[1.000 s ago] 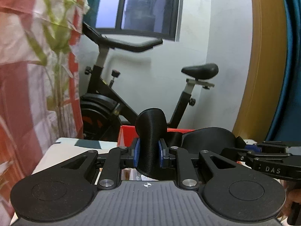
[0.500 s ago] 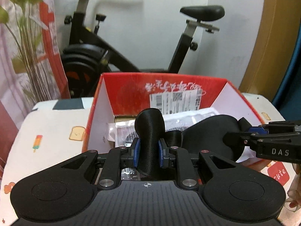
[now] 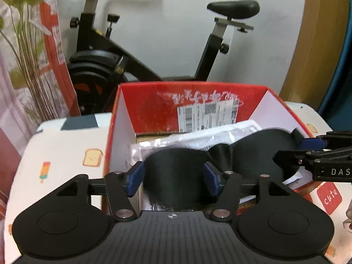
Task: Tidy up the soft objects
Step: 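Lower the eye mask into the red box and open both grippers, then move both tools back down to the clear packet of mint-green cable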
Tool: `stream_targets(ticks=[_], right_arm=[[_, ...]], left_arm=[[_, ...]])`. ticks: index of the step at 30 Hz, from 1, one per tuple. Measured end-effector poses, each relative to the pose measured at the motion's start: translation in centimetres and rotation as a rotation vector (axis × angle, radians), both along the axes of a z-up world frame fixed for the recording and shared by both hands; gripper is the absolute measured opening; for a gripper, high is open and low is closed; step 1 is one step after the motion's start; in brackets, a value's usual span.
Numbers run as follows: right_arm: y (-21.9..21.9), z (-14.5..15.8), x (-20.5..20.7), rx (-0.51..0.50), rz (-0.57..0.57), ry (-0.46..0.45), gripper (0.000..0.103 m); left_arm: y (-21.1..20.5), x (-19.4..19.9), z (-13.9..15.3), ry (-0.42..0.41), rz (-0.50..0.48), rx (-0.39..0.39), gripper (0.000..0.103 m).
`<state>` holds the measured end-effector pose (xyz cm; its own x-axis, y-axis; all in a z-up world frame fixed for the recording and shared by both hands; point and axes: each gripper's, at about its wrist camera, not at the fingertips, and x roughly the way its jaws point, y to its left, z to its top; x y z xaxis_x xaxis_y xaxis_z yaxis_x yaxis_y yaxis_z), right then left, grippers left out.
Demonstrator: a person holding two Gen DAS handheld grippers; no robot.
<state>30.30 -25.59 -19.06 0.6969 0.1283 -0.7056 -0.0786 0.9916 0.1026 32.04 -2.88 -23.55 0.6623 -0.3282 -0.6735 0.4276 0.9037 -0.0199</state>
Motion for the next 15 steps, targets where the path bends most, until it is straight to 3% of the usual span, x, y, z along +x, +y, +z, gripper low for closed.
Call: stream_targets(ticks=[2, 6, 9, 11, 15], right_arm=[[0.1, 0.5, -0.5, -0.013, 0.004, -0.013, 0.059], [0.3, 1.8, -1.9, -0.037, 0.015, -0.058, 0.069], [0.3, 2.8, -3.3, -0.046, 0.014, -0.098, 0.084], [0.4, 3.3, -4.4, -0.054, 0.022, -0.140, 0.101], [1.1, 3.4, -7.3, -0.080, 0.055, -0.222, 0.103]], left_arm=[[0.0, -0.6, 0.7, -0.026, -0.003, 0.005, 0.070], [0.4, -2.1, 2.1, -0.083, 0.008, -0.010, 0.082], [0.8, -3.4, 3.0, -0.117, 0.028, -0.031, 0.094], [1.2, -4.4, 3.5, -0.134, 0.048, -0.039, 0.101], [2.2, -6.4, 4.0, -0.155, 0.074, -0.085, 0.103]])
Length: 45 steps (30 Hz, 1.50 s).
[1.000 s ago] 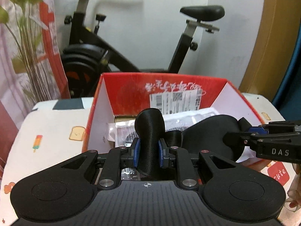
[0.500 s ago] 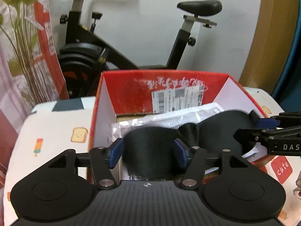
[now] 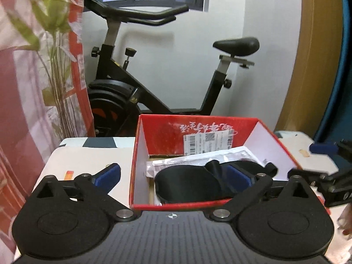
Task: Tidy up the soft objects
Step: 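Move both tools back down to the clear packet of mint-green cable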
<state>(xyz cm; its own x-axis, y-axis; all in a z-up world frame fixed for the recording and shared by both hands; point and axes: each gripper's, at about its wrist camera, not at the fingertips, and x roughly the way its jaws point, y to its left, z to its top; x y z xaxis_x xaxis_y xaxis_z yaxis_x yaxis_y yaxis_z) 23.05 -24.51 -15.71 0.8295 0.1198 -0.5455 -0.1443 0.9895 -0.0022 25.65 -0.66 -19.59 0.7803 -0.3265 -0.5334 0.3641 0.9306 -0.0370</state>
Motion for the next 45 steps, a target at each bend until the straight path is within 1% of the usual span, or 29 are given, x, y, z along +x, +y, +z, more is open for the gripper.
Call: stream_targets(ticks=[3, 5, 7, 9, 11, 15, 19, 21, 22, 25, 27, 29, 33, 35, 37, 40, 45], right_arm=[[0.4, -0.6, -1.8, 0.020, -0.002, 0.002, 0.103], [0.8, -1.1, -3.1, 0.014, 0.011, -0.012, 0.103], [1.4, -1.8, -4.5, 0.003, 0.020, -0.026, 0.103], [1.8, -2.9, -5.7, 0.010, 0.025, -0.023, 0.103], [1.9, -4.3, -6.7, 0.027, 0.008, -0.006, 0.103], [1.8, -7.2, -8.1, 0.073, -0.021, 0.038, 0.103], [1.7, -9.6, -9.6, 0.078, -0.052, 0.059, 0.103], [1.8, -10.5, -10.4, 0.091, -0.046, 0.068, 0.102], [1.7, -10.8, -10.6, 0.101, -0.039, 0.075, 0.101], [1.6, -11.2, -11.1, 0.125, -0.026, 0.088, 0.089], [1.7, -11.3, -11.4, 0.133, -0.025, 0.084, 0.085], [1.8, -11.3, -11.5, 0.140, -0.018, 0.082, 0.076], [2.1, -11.1, -11.7, 0.149, 0.004, 0.075, 0.074], [2.3, -11.3, -11.7, 0.156, 0.024, 0.087, 0.067], [2.5, -11.4, -11.8, 0.161, 0.038, 0.101, 0.063], [2.6, -11.5, -12.0, 0.184, 0.049, 0.109, 0.063], [2.5, -11.9, -11.9, 0.212, 0.053, 0.136, 0.063]], left_arm=[[0.5, -1.8, -0.2, -0.015, 0.029, 0.009, 0.103], [0.8, -2.9, -0.5, -0.023, 0.044, 0.015, 0.103], [1.2, -4.5, -0.8, -0.033, 0.076, 0.003, 0.103], [1.4, -6.0, -1.5, -0.043, 0.090, -0.008, 0.103], [1.3, -7.3, -2.4, -0.036, 0.107, -0.001, 0.103], [1.2, -9.0, -4.9, 0.002, 0.117, 0.008, 0.103], [1.3, -9.5, -7.6, 0.086, 0.117, 0.032, 0.103], [1.7, -9.8, -8.8, 0.114, 0.121, 0.041, 0.103], [1.8, -9.9, -9.3, 0.128, 0.123, 0.046, 0.103], [2.2, -10.0, -10.2, 0.154, 0.138, 0.053, 0.103], [2.5, -10.0, -10.3, 0.164, 0.139, 0.034, 0.103], [2.7, -10.0, -10.3, 0.166, 0.139, 0.025, 0.103], [2.4, -10.1, -10.5, 0.178, 0.105, 0.008, 0.103], [2.2, -10.2, -10.9, 0.182, 0.091, 0.014, 0.103], [1.9, -10.3, -11.2, 0.186, 0.086, 0.026, 0.103], [1.8, -10.4, -11.4, 0.188, 0.072, 0.021, 0.103], [1.7, -10.6, -11.3, 0.169, 0.065, 0.031, 0.102]])
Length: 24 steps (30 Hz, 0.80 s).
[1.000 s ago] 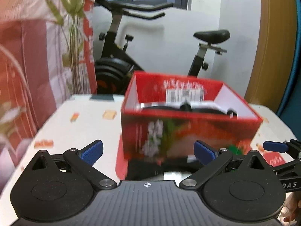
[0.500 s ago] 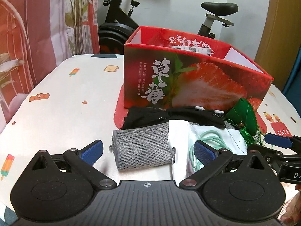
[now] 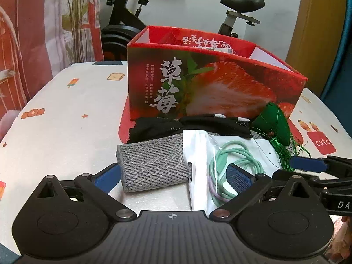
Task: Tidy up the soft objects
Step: 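Move both tools back down to the clear packet of mint-green cable, then close both grippers on the clear cable packet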
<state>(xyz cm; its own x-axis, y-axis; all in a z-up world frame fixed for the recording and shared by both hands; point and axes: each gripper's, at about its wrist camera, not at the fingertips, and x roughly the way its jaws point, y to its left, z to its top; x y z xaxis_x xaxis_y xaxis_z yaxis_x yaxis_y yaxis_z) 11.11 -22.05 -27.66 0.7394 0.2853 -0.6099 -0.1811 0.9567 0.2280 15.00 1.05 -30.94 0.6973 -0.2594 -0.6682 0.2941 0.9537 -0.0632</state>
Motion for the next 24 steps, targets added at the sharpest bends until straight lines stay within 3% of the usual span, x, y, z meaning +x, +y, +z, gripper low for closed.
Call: stream_targets(ticks=[7, 15, 17, 24], right_arm=[[0.3, -1.4, 0.6, -0.014, 0.003, 0.055, 0.063], [0.6, -2.1, 0.9, -0.020, 0.019, 0.061, 0.063], [0.8, -2.1, 0.9, -0.023, 0.032, 0.060, 0.062], [2.0, -1.9, 1.1, -0.063, 0.083, 0.059, 0.062]], left_arm=[[0.2, 0.2, -0.2, 0.011, 0.004, -0.008, 0.092], [0.5, 0.7, -1.0, 0.078, -0.047, -0.101, 0.061], [0.5, 0.7, -1.3, 0.100, -0.068, -0.143, 0.058], [0.3, 1.1, -2.0, 0.140, -0.067, -0.153, 0.058]])
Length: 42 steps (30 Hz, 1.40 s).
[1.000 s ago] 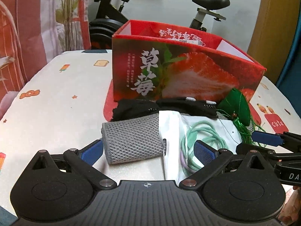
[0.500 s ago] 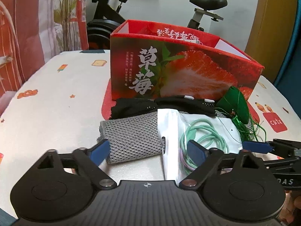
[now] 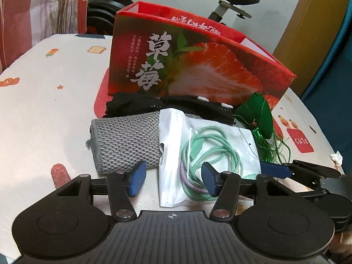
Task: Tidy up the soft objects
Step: 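Close both grippers on the clear cable packet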
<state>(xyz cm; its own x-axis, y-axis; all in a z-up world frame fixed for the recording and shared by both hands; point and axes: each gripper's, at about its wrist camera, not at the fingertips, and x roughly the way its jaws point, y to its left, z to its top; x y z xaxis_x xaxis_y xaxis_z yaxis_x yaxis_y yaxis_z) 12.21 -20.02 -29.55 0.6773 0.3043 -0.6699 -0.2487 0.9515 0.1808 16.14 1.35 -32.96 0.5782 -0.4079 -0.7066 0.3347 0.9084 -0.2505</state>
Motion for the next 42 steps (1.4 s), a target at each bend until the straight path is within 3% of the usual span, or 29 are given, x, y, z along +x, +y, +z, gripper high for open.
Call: stream_targets(ticks=[13, 16, 22, 25, 30, 39, 42], right_arm=[[3.0, 0.7, 2.2, -0.067, 0.145, -0.011, 0.061], [2.8, 0.6, 2.0, -0.059, 0.137, -0.016, 0.061], [1.3, 0.4, 0.6, 0.022, 0.072, -0.017, 0.050], [1.1, 0.4, 0.6, 0.019, 0.060, -0.018, 0.043], [1.4, 0.2, 0.5, 0.006, 0.068, -0.028, 0.043], [1.5, 0.0, 0.3, -0.014, 0.074, -0.040, 0.042], [1.4, 0.0, 0.3, -0.012, 0.074, -0.038, 0.042]], left_arm=[[1.2, 0.3, 0.5, 0.012, 0.044, -0.032, 0.054], [1.3, 0.1, 0.4, 0.023, 0.047, -0.041, 0.054], [1.5, -0.6, 1.1, 0.026, 0.048, -0.069, 0.053], [1.7, -0.5, 1.1, 0.005, 0.085, -0.040, 0.045], [2.8, 0.1, 0.5, 0.020, 0.143, -0.046, 0.043], [2.0, -0.2, 0.0, -0.020, 0.090, -0.049, 0.044], [1.9, -0.2, -0.4, -0.021, 0.070, -0.052, 0.051]])
